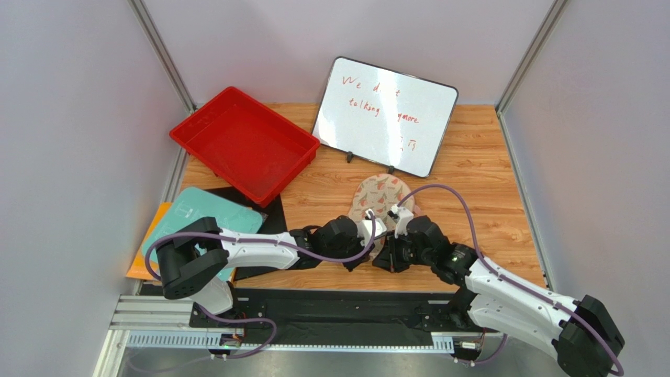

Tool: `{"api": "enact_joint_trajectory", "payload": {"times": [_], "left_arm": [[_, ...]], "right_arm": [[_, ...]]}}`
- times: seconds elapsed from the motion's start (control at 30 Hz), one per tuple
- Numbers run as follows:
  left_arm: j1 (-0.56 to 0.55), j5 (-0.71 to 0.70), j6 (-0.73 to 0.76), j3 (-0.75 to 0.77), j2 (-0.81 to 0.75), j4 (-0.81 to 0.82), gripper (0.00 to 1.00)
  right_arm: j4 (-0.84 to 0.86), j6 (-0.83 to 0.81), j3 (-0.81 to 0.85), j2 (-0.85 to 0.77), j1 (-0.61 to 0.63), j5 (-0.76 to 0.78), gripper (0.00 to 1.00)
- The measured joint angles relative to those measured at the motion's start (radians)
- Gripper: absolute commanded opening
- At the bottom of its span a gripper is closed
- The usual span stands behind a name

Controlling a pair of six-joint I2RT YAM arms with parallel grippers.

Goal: Unzip the laundry bag and remove the bra
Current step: Unzip the laundry bag at the center of the board.

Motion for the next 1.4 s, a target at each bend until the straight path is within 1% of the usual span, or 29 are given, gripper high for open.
{"api": "enact_joint_trajectory", "payload": {"times": [0.07,0.37,0.57,0.8,0.97,1.0,1.03,1.07,1.1,1.17,1.27,1.4], "left_arm": [[-0.004,-0.003,-0.006,0.001,0.000,0.003,0.00],[-0.009,-0.033,-0.010,-0.003,0.000,0.005,0.00],[-0.009,-0.051,-0.010,-0.032,-0.015,0.003,0.00],[-0.009,-0.096,-0.013,-0.115,-0.111,-0.009,0.00],[-0.009,-0.113,-0.016,-0.145,-0.171,-0.022,0.00],[-0.009,-0.118,-0.016,-0.145,-0.179,-0.028,0.04],[-0.009,-0.122,-0.017,-0.145,-0.183,-0.031,0.11],[-0.009,-0.125,-0.018,-0.145,-0.187,-0.034,0.34],[-0.009,-0.127,-0.020,-0.145,-0.189,-0.039,0.44],[-0.009,-0.127,-0.019,-0.145,-0.191,-0.052,0.59],[-0.009,-0.126,-0.023,-0.145,-0.194,-0.084,0.64],[-0.014,-0.122,-0.023,-0.144,-0.228,-0.114,0.66]], "right_arm": [[-0.002,0.001,0.000,-0.001,0.000,0.004,0.00],[-0.041,0.009,0.000,-0.017,0.002,0.077,0.00],[-0.069,0.014,0.000,-0.017,-0.014,0.111,0.00],[-0.092,0.013,0.003,-0.017,-0.061,0.121,0.00],[-0.092,0.006,0.023,-0.009,-0.064,0.112,0.00],[-0.092,0.005,0.029,-0.004,-0.064,0.110,0.00],[-0.092,0.003,0.032,-0.002,-0.064,0.108,0.00],[-0.090,0.002,0.034,0.000,-0.065,0.104,0.00],[-0.089,-0.001,0.035,0.002,-0.065,0.099,0.00],[-0.089,-0.003,0.035,0.005,-0.067,0.090,0.00],[-0.087,-0.005,0.035,0.008,-0.070,0.078,0.00],[-0.064,-0.005,0.034,0.008,-0.071,0.050,0.00]]}}
